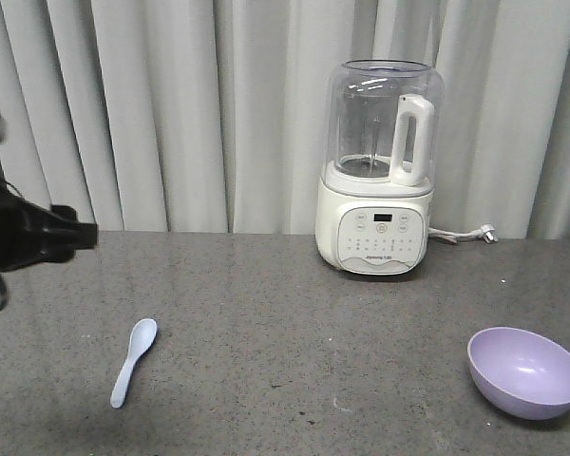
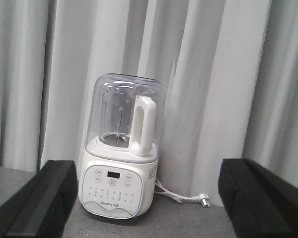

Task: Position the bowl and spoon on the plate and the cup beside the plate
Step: 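Lower the left gripper onto the white spoon and grasp it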

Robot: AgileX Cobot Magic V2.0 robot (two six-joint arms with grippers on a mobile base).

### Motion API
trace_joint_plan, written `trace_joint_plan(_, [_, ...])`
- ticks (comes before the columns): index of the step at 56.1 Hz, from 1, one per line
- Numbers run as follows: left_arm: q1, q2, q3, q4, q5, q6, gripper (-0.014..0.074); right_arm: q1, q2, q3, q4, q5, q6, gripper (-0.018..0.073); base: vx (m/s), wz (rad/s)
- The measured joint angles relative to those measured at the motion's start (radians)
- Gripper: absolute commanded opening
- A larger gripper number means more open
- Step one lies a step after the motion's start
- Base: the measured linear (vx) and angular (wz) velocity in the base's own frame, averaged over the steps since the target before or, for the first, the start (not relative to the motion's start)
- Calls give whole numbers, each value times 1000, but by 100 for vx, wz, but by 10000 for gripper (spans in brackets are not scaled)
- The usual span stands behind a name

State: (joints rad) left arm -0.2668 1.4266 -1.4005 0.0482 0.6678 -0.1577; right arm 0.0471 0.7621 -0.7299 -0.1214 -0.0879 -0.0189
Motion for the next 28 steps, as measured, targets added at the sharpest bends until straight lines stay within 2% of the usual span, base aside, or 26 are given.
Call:
trace_joint_plan(11, [0, 282, -124, -32, 164, 0, 585, 0, 0, 0, 0, 56, 0, 587, 0, 0])
trace_joint_plan(28, [0, 508, -213, -16, 228, 1, 585, 0, 0, 0, 0, 130, 0, 587, 0, 0])
